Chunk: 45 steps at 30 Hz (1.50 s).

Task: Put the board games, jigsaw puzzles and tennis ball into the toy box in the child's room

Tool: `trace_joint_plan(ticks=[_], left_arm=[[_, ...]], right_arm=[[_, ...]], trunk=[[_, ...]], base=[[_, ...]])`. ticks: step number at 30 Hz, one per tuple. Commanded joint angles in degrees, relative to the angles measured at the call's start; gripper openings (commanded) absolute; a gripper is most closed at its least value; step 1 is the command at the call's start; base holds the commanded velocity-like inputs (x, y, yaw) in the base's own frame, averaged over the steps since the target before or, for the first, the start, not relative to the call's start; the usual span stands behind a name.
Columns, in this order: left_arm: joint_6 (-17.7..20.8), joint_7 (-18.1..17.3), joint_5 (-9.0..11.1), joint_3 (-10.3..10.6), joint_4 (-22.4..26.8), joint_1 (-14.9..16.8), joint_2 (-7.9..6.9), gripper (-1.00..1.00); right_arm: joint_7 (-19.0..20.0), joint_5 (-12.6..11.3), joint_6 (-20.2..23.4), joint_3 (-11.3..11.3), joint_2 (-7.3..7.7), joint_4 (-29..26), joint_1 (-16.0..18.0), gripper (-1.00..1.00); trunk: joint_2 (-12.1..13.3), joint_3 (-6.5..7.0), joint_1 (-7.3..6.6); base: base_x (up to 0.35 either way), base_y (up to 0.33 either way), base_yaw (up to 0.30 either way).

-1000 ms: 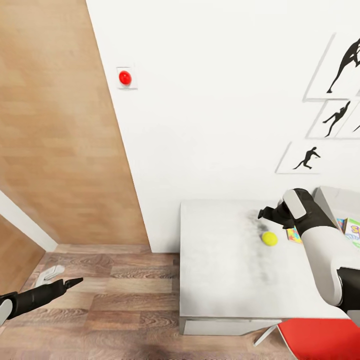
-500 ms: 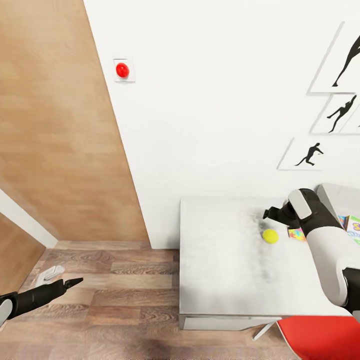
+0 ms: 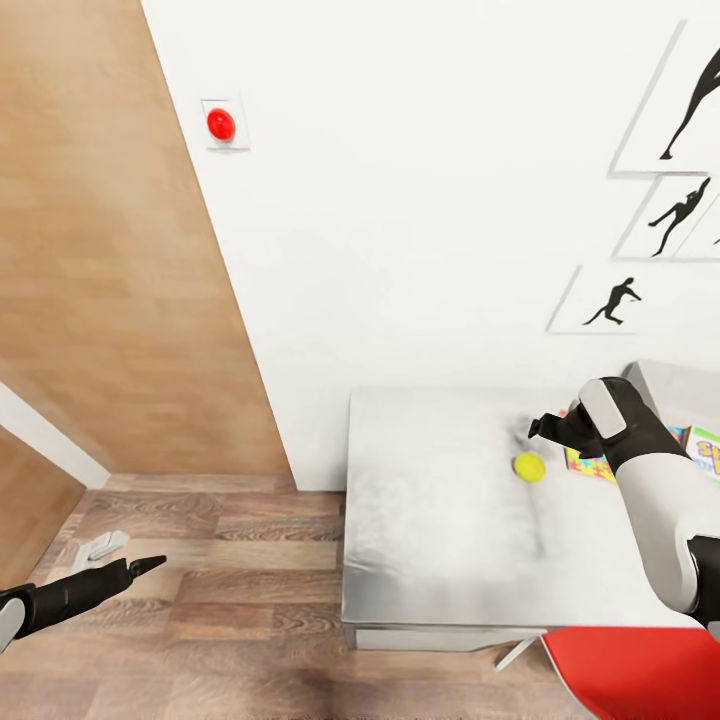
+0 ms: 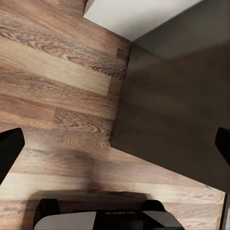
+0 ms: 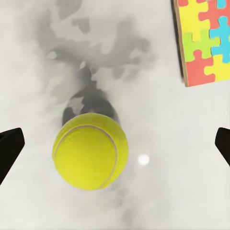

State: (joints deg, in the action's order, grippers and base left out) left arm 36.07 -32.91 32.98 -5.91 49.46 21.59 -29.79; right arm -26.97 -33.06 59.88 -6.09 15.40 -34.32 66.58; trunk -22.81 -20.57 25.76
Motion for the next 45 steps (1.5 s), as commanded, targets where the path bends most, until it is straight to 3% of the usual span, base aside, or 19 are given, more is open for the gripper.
trace_joint_plan(ticks=[1, 45], left_arm=[[0.41, -0.09, 0.24, -0.07, 0.02, 0.03, 0.00, 1.00], [0.41, -0.09, 0.24, -0.07, 0.02, 0.03, 0.00, 1.00]], right_arm=[[-0.55, -0.60, 0.12, -0.06, -0.01, -0.05, 0.04, 1.00], [-0.54, -0.59, 0.12, 0.07, -0.21, -0.14, -0.04, 1.00]], trunk=[[-0.11, -0.20, 0.03], [-0.11, -4.35, 0.03]], base=[[0.000, -0.011, 0.000], [0.000, 0.015, 0.000]])
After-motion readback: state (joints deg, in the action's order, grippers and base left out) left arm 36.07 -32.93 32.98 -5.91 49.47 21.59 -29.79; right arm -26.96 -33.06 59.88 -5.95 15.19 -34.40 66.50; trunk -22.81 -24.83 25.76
